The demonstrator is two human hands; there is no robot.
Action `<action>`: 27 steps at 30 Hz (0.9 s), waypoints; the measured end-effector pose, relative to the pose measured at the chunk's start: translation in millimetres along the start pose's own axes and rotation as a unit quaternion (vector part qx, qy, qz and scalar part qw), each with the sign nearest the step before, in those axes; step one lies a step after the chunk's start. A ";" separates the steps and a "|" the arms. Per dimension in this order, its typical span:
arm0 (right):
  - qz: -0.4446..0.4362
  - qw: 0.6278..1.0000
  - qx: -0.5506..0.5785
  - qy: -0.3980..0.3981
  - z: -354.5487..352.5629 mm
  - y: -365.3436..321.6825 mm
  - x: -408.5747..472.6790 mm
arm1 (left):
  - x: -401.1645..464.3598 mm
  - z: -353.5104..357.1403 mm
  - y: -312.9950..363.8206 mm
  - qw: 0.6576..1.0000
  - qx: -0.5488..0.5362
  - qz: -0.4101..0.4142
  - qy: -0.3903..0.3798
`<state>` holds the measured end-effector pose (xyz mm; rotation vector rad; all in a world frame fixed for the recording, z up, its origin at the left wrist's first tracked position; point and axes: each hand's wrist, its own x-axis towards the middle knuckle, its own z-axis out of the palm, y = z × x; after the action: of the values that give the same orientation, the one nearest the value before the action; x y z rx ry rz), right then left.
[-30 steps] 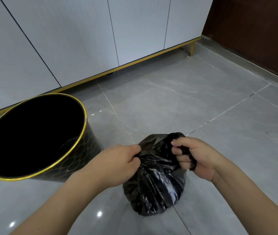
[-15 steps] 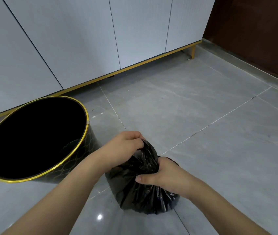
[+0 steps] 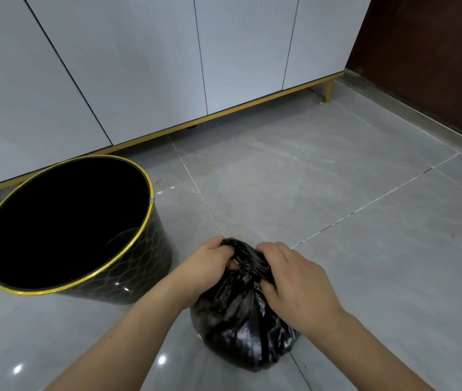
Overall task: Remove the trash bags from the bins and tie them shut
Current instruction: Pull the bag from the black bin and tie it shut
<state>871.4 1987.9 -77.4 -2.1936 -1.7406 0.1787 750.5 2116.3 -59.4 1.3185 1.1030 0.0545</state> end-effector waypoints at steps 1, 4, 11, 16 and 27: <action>-0.009 1.000 0.001 0.001 0.3 0.4 -0.9 | 0.9 0.9 0.5 1.000 0.011 -0.006 -0.004; -0.030 1.000 0.003 -0.007 0.0 2.5 -1.2 | 1.4 4.2 4.0 0.999 0.020 -0.025 0.006; 0.212 0.850 0.471 -0.104 -0.8 5.6 6.9 | -18.9 -6.1 -6.6 0.992 0.024 0.031 -0.120; 0.272 0.667 0.634 -0.283 -7.0 15.7 8.0 | -15.3 2.3 -27.9 0.852 0.404 0.316 0.107; 0.274 0.687 0.623 -0.255 -13.1 22.9 5.3 | -31.2 2.5 -43.0 0.881 0.310 0.353 0.057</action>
<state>897.7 1986.2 -72.1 -1.4450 -0.5309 1.6695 712.8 2081.9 -74.4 2.2811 0.6901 0.3454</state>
